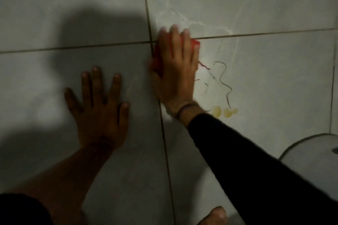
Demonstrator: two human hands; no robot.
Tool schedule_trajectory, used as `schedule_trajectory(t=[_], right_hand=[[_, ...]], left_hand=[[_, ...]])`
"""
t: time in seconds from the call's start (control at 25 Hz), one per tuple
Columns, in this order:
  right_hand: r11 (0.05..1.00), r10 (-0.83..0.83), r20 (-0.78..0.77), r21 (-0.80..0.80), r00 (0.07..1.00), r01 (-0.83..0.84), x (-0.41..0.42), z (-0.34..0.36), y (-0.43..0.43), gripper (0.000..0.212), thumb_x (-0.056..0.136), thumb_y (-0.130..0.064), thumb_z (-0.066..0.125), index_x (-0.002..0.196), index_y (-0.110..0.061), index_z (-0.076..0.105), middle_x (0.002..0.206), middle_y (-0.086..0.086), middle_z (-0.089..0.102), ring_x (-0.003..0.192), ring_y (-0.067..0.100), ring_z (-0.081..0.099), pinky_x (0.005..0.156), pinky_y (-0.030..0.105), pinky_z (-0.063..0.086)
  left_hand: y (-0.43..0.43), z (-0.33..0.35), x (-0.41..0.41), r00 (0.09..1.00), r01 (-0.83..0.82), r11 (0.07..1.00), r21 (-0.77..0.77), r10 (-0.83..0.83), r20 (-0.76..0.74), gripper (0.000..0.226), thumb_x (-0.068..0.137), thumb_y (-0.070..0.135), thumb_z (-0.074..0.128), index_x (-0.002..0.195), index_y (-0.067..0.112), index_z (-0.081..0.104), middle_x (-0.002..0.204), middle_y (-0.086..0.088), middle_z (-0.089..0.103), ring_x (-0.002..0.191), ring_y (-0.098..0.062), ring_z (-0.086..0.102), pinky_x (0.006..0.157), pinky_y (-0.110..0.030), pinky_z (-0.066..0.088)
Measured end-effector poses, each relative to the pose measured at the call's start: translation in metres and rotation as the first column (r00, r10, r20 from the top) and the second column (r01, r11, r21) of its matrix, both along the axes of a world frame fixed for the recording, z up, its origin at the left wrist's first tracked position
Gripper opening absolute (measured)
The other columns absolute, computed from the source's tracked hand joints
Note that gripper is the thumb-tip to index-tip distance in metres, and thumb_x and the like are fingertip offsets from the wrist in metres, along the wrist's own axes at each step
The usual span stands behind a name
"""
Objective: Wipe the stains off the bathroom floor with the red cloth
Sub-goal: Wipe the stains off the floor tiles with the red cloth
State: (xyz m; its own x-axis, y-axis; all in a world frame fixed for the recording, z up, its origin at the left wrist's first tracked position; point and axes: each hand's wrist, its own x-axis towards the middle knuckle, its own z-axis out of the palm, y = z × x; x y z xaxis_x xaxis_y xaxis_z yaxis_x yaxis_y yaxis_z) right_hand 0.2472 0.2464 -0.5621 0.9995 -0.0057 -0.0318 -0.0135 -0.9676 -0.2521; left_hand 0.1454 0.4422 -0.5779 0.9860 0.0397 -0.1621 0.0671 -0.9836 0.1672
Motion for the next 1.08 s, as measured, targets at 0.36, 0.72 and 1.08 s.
schedule_trajectory(t=[0.36,0.72,1.08], right_hand=[[0.984,-0.176,-0.101,-0.030,0.979,0.174,-0.075,0.006,-0.063,0.076,0.104,-0.050,0.045,0.171,-0.016,0.030,0.180,0.014,0.025,0.169,0.040,0.016,0.137,0.059,0.009],[0.926,-0.376,-0.064,0.015,0.925,0.377,-0.059,0.005,-0.111,0.074,0.106,-0.047,0.045,0.170,-0.013,0.032,0.180,0.015,0.027,0.168,0.042,0.017,0.135,0.065,0.014],[0.971,-0.241,-0.023,0.003,0.970,0.241,0.006,0.002,-0.100,0.076,0.103,-0.048,0.052,0.170,-0.017,0.033,0.179,0.013,0.029,0.167,0.042,0.019,0.135,0.064,0.015]], left_hand=[[0.004,-0.006,-0.001,0.999,0.010,1.000,-0.012,-0.010,-0.033,0.075,0.104,0.056,0.028,0.174,0.036,0.010,0.184,-0.011,-0.005,0.170,-0.036,-0.004,0.127,-0.074,0.000],[0.004,-0.010,-0.004,1.000,0.024,0.997,-0.078,-0.026,-0.017,0.075,0.104,0.058,0.026,0.174,0.039,0.006,0.184,-0.008,-0.006,0.170,-0.037,-0.003,0.120,-0.083,0.010],[0.002,-0.006,-0.002,0.999,0.024,0.997,-0.072,-0.026,-0.026,0.075,0.104,0.057,0.024,0.174,0.036,0.007,0.184,-0.008,-0.007,0.170,-0.035,-0.005,0.121,-0.083,0.011]])
